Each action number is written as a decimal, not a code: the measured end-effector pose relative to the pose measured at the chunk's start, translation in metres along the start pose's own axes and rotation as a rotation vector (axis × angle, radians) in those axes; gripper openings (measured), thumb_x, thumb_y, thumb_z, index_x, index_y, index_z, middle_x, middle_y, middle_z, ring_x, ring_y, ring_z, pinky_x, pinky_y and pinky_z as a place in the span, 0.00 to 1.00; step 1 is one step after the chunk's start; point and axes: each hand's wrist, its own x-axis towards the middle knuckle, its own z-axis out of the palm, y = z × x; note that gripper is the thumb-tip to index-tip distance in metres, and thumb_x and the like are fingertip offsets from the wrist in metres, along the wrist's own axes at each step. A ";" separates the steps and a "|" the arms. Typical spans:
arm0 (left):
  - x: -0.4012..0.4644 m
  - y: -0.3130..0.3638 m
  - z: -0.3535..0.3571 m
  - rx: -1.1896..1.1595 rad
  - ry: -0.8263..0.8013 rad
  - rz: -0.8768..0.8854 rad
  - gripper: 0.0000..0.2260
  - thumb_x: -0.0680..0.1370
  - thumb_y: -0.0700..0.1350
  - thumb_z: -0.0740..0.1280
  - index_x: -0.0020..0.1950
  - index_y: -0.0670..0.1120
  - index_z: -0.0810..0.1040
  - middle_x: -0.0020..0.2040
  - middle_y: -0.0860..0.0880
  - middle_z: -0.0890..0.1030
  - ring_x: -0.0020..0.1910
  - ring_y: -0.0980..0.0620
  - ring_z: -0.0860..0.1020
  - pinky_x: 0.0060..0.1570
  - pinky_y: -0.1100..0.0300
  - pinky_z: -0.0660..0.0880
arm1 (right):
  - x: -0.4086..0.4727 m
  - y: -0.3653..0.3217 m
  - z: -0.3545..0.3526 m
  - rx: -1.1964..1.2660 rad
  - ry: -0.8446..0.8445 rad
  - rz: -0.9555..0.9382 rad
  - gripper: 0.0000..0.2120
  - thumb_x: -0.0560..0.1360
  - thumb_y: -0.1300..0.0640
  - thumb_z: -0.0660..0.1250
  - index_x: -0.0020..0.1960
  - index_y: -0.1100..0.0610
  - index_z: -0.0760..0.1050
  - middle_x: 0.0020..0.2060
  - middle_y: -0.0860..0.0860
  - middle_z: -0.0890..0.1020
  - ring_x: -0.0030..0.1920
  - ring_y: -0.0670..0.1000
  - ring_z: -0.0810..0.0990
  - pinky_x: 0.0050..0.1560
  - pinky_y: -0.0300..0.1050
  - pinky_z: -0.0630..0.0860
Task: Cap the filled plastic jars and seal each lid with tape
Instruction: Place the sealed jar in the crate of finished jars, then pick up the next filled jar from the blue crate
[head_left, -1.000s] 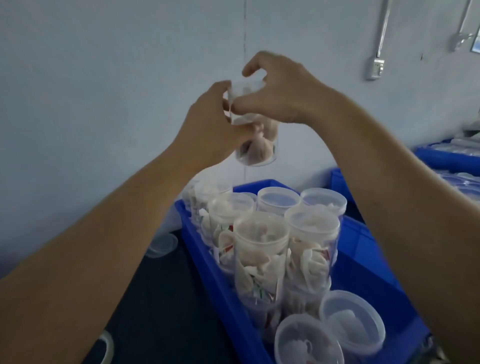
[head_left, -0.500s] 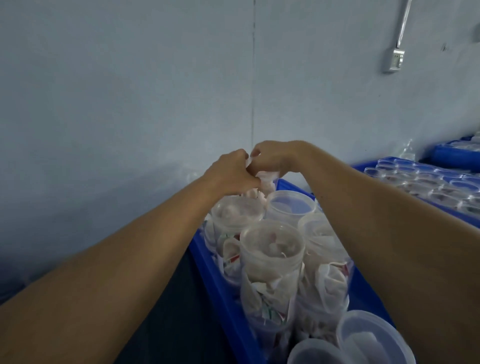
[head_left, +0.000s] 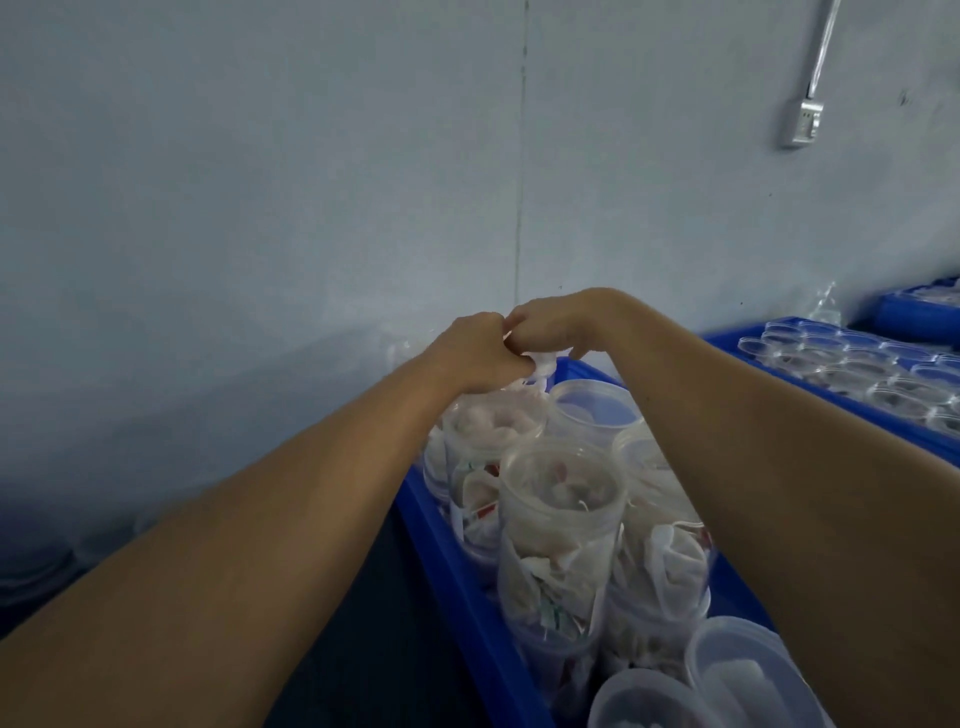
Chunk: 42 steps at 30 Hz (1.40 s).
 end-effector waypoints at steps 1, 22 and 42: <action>-0.002 -0.002 -0.004 -0.019 0.054 0.014 0.12 0.78 0.49 0.73 0.59 0.48 0.78 0.50 0.52 0.82 0.48 0.51 0.80 0.40 0.62 0.71 | -0.003 -0.003 -0.004 0.014 0.039 -0.015 0.22 0.81 0.51 0.62 0.74 0.54 0.75 0.71 0.52 0.77 0.69 0.58 0.76 0.68 0.58 0.75; -0.378 -0.210 0.064 -0.480 0.686 -0.517 0.08 0.80 0.39 0.70 0.57 0.49 0.81 0.50 0.55 0.85 0.49 0.58 0.83 0.51 0.49 0.83 | -0.113 -0.261 0.329 0.198 0.029 -0.699 0.07 0.80 0.57 0.60 0.51 0.50 0.76 0.49 0.47 0.78 0.49 0.52 0.79 0.53 0.56 0.79; -0.402 -0.190 0.008 0.055 0.500 -0.448 0.17 0.85 0.38 0.62 0.75 0.41 0.71 0.70 0.44 0.75 0.69 0.48 0.73 0.68 0.55 0.71 | -0.137 -0.280 0.335 0.600 0.336 -0.840 0.08 0.81 0.60 0.65 0.48 0.49 0.80 0.42 0.42 0.81 0.46 0.45 0.76 0.50 0.54 0.75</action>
